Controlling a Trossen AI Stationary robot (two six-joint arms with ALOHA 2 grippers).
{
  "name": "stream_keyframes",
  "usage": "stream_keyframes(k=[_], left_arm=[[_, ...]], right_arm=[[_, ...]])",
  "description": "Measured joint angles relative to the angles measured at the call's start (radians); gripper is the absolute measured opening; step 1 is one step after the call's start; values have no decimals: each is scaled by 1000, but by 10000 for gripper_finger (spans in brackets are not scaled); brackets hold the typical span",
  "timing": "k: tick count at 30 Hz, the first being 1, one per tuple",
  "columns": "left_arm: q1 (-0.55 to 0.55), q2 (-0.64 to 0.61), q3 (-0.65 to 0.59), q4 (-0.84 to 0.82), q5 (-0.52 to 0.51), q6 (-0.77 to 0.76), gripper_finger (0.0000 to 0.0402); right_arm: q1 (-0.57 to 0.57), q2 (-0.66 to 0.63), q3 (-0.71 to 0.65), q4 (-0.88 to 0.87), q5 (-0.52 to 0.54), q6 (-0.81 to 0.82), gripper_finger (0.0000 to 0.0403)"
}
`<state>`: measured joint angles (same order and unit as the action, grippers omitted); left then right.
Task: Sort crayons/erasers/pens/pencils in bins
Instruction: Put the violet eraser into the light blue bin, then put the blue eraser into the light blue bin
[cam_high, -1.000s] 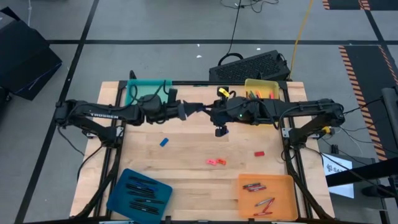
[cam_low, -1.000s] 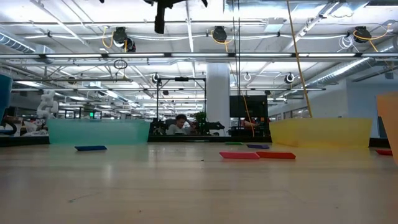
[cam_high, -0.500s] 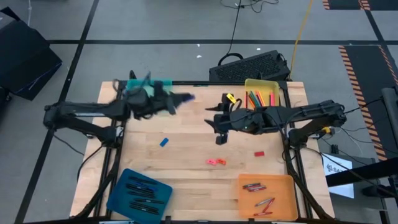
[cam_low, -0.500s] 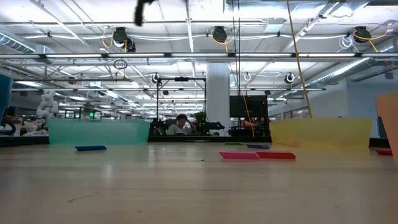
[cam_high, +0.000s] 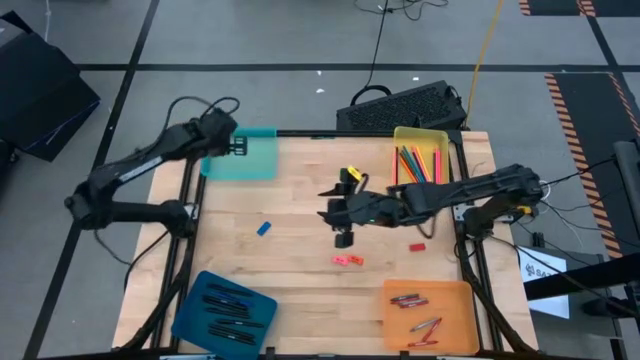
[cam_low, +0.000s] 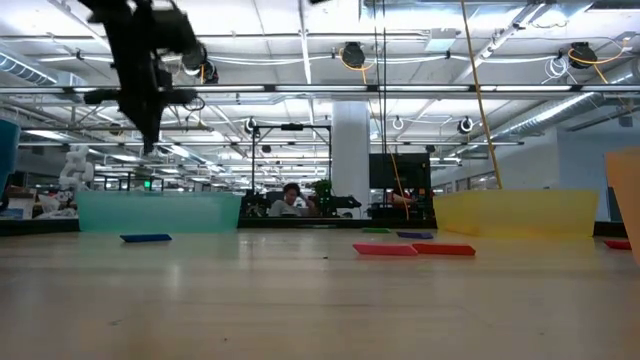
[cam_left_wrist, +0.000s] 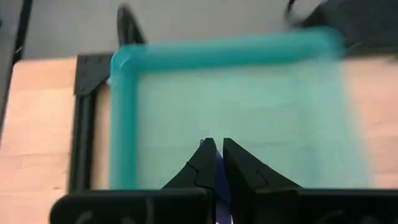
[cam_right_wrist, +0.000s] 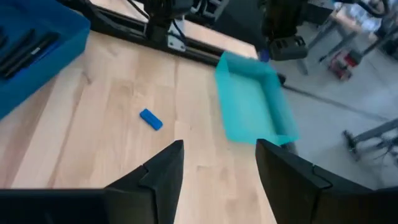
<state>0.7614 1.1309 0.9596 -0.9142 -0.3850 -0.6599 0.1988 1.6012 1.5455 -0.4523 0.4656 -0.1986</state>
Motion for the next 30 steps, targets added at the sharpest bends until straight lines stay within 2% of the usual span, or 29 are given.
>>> stream_keyframes(k=[3, 6, 11, 16, 20, 24, 27, 30], left_arm=[[99, 116, 0, -11, 37, 89, 13], [149, 243, 0, -35, 24, 147, 13], [166, 410, 0, 19, -1, 235, 30], [167, 489, 0, 140, -13, 299, 70], [176, 490, 0, 148, 33, 301, 114], [160, 423, 0, 113, 105, 373, 159], [92, 325, -1, -3, 160, 379, 175], [-46, 178, -1, -76, 216, 348, 178]], right_arm=[[-18, 40, 0, 70, -33, 47, 189], [-27, 71, 19, 114, -48, 57, 188], [-34, 84, 34, 155, 5, 37, 188], [-49, 74, 36, 157, 32, 112, 191], [-49, 70, 36, 155, 32, 134, 208], [-49, 70, 36, 104, 32, 132, 225], [-49, 70, 36, 71, 32, 127, 230], [-49, 70, 36, 58, 12, 127, 231]])
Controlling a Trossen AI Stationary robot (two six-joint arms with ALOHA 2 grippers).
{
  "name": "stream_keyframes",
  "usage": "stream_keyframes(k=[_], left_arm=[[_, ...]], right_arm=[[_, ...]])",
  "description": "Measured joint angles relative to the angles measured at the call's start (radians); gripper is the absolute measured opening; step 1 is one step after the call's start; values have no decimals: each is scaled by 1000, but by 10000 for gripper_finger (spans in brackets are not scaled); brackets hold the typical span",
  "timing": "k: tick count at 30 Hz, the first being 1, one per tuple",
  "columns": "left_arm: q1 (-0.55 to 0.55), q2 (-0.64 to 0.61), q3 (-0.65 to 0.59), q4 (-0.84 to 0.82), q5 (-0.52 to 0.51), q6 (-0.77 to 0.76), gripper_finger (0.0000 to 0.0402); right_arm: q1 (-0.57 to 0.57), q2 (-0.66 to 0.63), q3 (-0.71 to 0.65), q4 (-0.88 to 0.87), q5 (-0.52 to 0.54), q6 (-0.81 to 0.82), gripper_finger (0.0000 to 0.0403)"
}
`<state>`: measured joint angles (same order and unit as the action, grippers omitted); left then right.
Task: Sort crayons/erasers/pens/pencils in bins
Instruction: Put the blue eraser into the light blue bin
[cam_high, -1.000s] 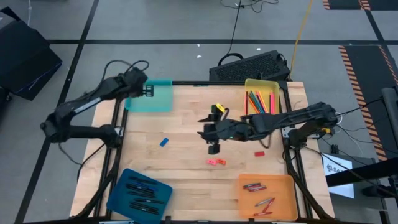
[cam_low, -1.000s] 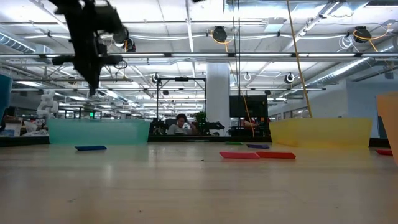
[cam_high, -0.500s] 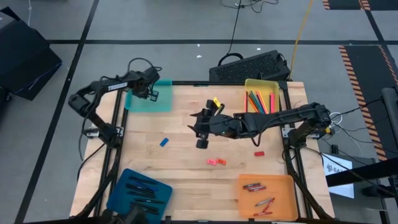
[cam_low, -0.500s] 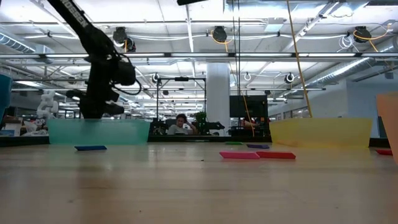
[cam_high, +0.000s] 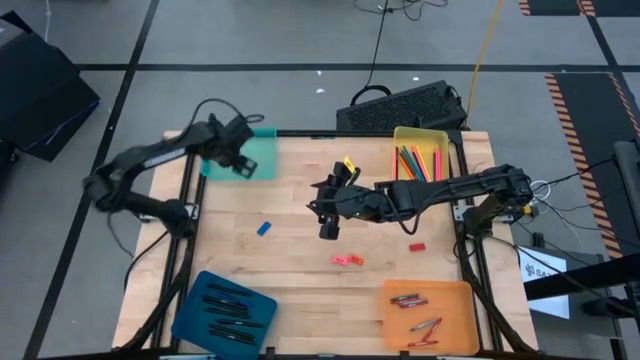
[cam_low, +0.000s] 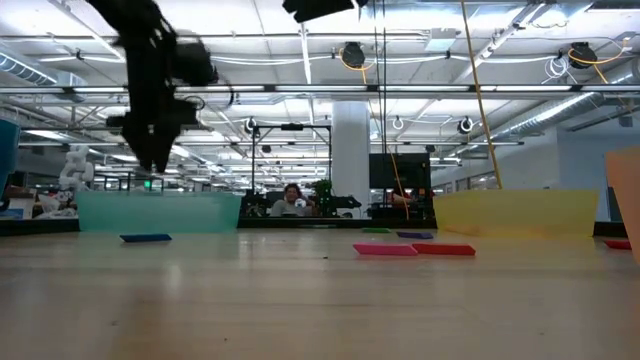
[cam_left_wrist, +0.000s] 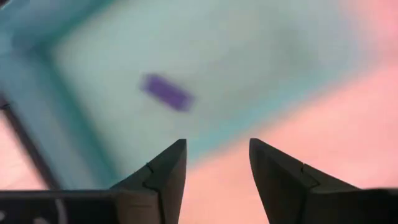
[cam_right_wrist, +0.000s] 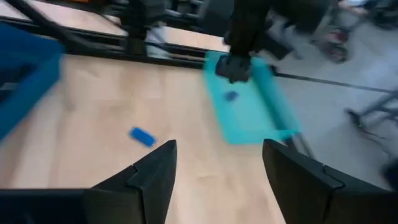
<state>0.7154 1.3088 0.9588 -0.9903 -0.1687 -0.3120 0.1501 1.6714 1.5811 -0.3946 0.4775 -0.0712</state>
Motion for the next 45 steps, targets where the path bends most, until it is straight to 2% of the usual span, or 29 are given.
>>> stream_keyframes(k=[3, 6, 13, 15, 17, 20, 26, 30, 35, 38, 45], left_arm=[[-185, -125, 15, -31, 49, -131, 179], [-383, -181, 30, -71, 64, -324, 179], [-873, -145, -22, -114, 29, -701, 180], [-983, -120, -52, -105, 28, -803, 180], [-1046, -86, -83, -67, 31, -889, 181], [-1047, -38, -136, 10, 37, -922, 196], [-918, 66, -239, 191, 17, -873, 270], [-868, 122, -280, 317, 11, -797, 283], [-849, 152, -305, 474, -23, -732, 248], [-845, 177, -305, 492, -70, -736, 221], [-857, 237, -303, 461, -92, -825, 138]], right_arm=[[-5, 0, 0, 32, -92, 0, 232], [-6, 0, 0, 60, -140, -35, 240], [74, -29, 0, 38, -143, -131, 264], [112, -32, 0, 33, -139, -119, 265], [155, -35, -1, 5, -138, -89, 265], [215, -37, -5, 22, -111, -29, 265], [274, -37, -29, 53, -23, 9, 265], [284, -37, -54, 120, -2, 5, 265], [283, -37, -91, 205, 26, 2, 254], [283, -37, -113, 256, 26, 24, 239], [289, -37, -127, 274, 25, 111, 206]])
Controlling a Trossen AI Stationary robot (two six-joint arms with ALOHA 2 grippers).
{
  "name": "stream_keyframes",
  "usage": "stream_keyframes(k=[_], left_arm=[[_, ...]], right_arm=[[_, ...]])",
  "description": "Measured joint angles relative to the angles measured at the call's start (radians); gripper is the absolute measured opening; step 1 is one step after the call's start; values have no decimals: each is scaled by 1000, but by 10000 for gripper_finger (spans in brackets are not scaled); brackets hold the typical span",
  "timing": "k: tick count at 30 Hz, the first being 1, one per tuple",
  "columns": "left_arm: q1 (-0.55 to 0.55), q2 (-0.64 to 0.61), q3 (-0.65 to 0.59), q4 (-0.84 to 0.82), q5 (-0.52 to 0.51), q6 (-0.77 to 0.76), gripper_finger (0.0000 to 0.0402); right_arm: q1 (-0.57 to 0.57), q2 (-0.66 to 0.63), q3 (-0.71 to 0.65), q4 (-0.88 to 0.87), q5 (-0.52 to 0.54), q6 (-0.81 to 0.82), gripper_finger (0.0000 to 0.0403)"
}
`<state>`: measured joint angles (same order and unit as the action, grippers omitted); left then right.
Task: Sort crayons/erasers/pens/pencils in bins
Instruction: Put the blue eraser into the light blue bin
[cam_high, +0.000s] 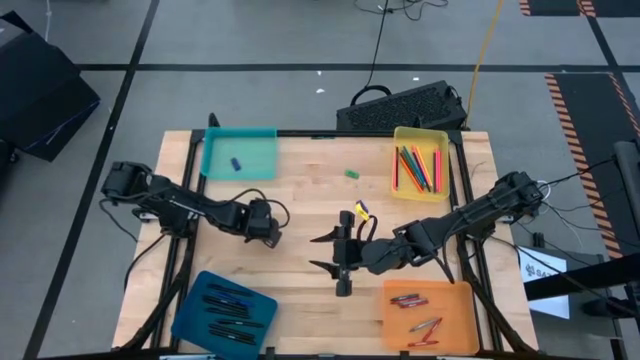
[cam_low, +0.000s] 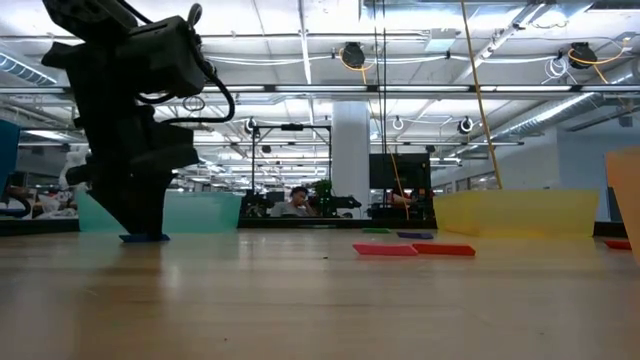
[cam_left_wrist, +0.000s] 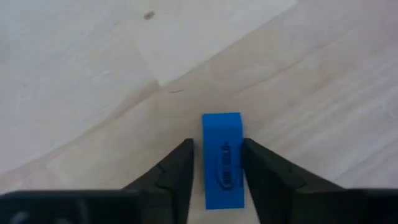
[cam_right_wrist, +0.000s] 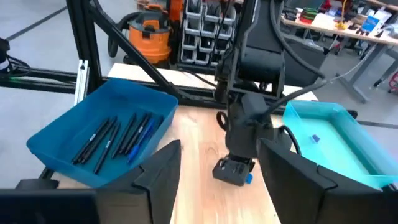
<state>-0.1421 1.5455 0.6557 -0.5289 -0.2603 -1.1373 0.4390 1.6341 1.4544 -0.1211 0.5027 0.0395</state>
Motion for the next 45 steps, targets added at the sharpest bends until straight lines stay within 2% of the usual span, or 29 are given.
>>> stream_keyframes(k=[6, 9, 17, 21, 25, 29, 37, 41, 45], left_arm=[[-4, 7, 1, 3, -4, -11, 67], [-3, 7, 1, 3, -4, -15, 46], [14, -28, 20, -51, 23, 24, 61], [42, -95, 66, -145, 24, 100, 63], [117, -158, 129, -200, -17, 214, 64], [246, -196, 200, -246, -48, 382, 64], [633, -205, 330, -252, -67, 734, 65], [827, -202, 331, -203, -75, 828, 65], [993, -164, 297, -171, -32, 886, 65]], right_arm=[[8, 0, 0, 33, -1, -2, 195], [9, 0, 0, 44, -1, -6, 192], [8, 0, 0, 38, -1, 1, 192], [8, 0, 0, 35, -1, 3, 192], [8, 0, 0, 29, -1, 59, 192], [8, 0, -1, 20, -2, 80, 192], [-8, 0, -2, 1, -1, 158, 192], [-61, 0, -2, -100, -4, 159, 192], [-137, 0, -2, -233, -9, 133, 192]])
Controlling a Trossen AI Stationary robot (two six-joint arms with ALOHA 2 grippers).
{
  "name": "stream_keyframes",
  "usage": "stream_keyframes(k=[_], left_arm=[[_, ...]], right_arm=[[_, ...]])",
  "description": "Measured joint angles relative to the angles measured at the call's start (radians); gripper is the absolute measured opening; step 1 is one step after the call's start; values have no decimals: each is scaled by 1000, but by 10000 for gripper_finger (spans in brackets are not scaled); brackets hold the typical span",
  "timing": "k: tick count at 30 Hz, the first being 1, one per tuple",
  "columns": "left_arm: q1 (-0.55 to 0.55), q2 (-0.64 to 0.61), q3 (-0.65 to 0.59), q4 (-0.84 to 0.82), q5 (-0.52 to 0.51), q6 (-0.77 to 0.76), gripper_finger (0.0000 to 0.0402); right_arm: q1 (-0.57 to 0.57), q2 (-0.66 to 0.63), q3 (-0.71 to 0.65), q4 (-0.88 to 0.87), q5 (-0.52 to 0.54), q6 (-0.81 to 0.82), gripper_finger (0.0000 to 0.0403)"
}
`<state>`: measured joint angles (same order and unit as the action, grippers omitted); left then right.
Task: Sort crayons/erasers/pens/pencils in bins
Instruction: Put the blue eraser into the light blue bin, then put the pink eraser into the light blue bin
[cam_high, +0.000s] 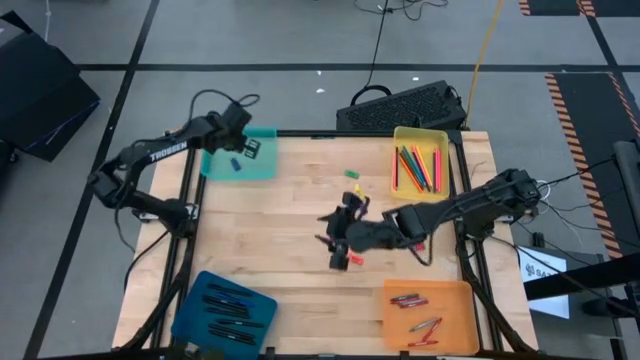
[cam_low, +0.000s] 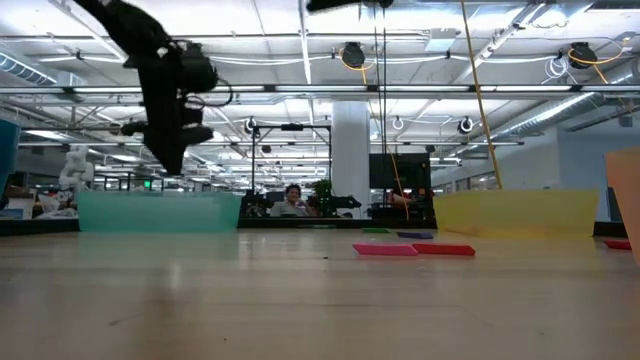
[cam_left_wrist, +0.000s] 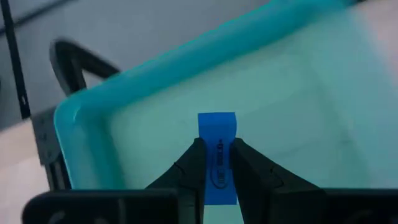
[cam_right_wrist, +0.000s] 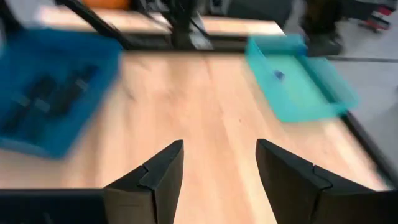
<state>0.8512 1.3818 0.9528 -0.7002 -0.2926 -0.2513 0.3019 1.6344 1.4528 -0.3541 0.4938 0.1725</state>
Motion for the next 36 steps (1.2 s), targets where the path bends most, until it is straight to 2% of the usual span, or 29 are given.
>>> stream_keyframes(k=[3, 8, 13, 16, 20, 23, 27, 31, 36], left_arm=[[91, 46, -20, 17, 37, 10, 65], [187, 135, -21, 56, 43, 19, 65], [219, 192, -17, 87, 68, 7, 74], [233, 202, -15, 87, 122, 11, 105], [257, 190, 33, -6, 212, 8, 175], [255, 140, 63, -119, 287, 27, 225], [205, 12, 65, -201, 298, 41, 263], [141, -127, 65, -240, 290, 27, 272], [68, -271, 65, -258, 292, -14, 273]], right_arm=[[-74, 6, 0, -36, -72, -85, 195], [-197, 56, 0, -11, -231, -228, 216], [-251, 165, -1, -25, -356, -239, 251], [-238, 222, -1, -31, -394, -241, 274], [-208, 273, -1, -78, -392, -229, 295], [-182, 274, -8, -135, -392, -176, 299], [-138, 273, -78, -151, -391, -61, 294], [-77, 272, -138, -159, -391, -3, 284], [-6, 272, -145, -142, -365, 81, 271]])
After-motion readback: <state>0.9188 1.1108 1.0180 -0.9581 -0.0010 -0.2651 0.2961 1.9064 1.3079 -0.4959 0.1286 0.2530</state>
